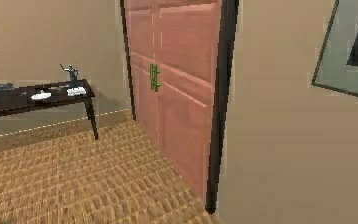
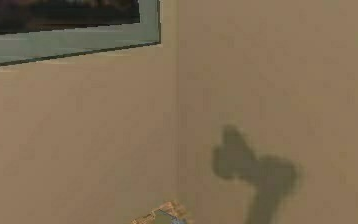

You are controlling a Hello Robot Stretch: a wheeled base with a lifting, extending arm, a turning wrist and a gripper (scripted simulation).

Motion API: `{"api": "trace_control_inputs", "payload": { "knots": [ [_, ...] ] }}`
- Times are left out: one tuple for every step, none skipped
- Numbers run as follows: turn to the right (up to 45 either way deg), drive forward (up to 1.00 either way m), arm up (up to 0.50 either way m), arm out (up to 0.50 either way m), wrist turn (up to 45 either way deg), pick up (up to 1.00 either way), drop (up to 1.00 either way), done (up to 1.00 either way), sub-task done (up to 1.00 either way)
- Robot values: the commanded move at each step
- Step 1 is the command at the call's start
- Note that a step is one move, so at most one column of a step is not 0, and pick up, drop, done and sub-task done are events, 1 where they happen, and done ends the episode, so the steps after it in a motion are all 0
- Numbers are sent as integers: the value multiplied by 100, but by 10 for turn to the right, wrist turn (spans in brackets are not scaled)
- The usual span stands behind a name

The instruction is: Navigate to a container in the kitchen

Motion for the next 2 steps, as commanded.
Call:
{"api": "trace_control_inputs", "payload": {
  "knots": [
    [-450, 0, 0, 0, 0, 0, 0, 0, 0],
    [-360, 0, 0, 0, 0, 0, 0, 0, 0]
  ]
}}
